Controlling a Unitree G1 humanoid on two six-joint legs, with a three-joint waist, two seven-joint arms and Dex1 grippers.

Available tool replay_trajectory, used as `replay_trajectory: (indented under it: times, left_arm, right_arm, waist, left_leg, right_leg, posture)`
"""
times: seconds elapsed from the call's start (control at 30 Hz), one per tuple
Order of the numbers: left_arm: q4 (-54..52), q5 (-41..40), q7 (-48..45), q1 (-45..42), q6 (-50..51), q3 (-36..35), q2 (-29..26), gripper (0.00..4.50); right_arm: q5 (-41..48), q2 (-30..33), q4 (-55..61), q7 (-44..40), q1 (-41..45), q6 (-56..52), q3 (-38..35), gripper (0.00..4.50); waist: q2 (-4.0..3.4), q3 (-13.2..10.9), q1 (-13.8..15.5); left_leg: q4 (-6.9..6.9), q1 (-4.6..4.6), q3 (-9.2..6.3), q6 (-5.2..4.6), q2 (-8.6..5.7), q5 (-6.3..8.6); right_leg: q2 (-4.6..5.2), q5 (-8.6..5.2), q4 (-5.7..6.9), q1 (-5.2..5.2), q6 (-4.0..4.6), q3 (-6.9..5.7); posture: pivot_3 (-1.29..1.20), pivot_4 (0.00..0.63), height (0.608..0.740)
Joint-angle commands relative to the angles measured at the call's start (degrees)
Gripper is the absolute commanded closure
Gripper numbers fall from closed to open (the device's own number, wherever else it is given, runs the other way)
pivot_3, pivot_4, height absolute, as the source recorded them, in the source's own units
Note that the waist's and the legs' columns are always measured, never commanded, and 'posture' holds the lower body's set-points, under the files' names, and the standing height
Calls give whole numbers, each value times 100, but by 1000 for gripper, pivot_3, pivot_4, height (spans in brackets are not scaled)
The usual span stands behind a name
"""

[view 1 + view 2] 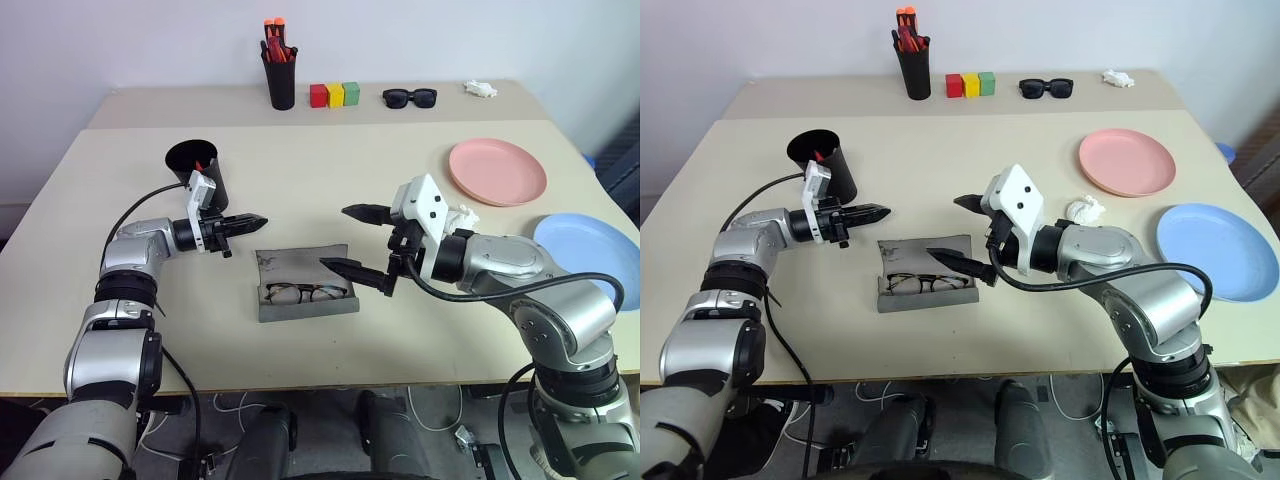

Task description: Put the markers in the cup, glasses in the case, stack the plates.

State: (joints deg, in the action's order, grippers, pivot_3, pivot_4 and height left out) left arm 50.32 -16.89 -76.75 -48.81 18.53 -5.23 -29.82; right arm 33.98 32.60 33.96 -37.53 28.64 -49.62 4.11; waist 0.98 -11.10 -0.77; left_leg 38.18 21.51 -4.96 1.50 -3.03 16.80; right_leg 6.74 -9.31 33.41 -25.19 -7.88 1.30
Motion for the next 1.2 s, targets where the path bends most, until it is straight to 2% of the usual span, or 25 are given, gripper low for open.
replay_trajectory:
  times: [0.03,0.2,0.5,0.7,0.97,1.2]
  left_arm:
    - [-278,34,-269,253,110,148,-88,4463]
    - [-402,-43,-526,444,354,239,-98,4463]
    - [-941,-260,-967,559,827,269,-154,4463]
    - [-1747,-181,-1197,939,1042,675,-204,4463]
    - [-2855,-371,-1261,1274,1308,893,-283,4463]
    - [-3457,-492,-1298,1390,1517,1081,-474,4463]
  right_arm:
    - [8,30,126,8,193,107,-32,0]
    - [56,39,143,-19,229,76,-37,0]
    - [236,393,350,-453,-248,101,-60,0]
    - [155,561,324,-558,-429,164,-80,0]
    - [-204,1292,249,-1063,-1154,498,75,0]
    - [-377,1424,45,-1116,-1339,659,13,0]
  waist:
    - [0,0,-21]
    - [0,0,-12]
    - [1,1,-9]
    - [1,1,-4]
    - [1,1,11]
    - [1,1,0]
  left_leg:
    - [0,-1,1,0,0,0]
    - [-1,0,0,0,0,0]
    - [1,-1,-1,0,1,0]
    - [0,-3,-1,0,1,0]
    - [0,-1,-1,0,1,0]
    - [0,-5,2,0,3,0]
  right_leg:
    - [0,0,0,0,0,1]
    - [0,0,1,-1,0,0]
    - [0,0,-1,4,0,-1]
    - [0,-1,-1,4,1,0]
    - [0,-1,-8,7,1,0]
    - [-1,-2,-6,7,1,1]
  posture:
    - [0,150,740]
    - [0,150,740]
    - [0,150,740]
    - [0,150,740]
    - [0,150,740]
    - [0,150,740]
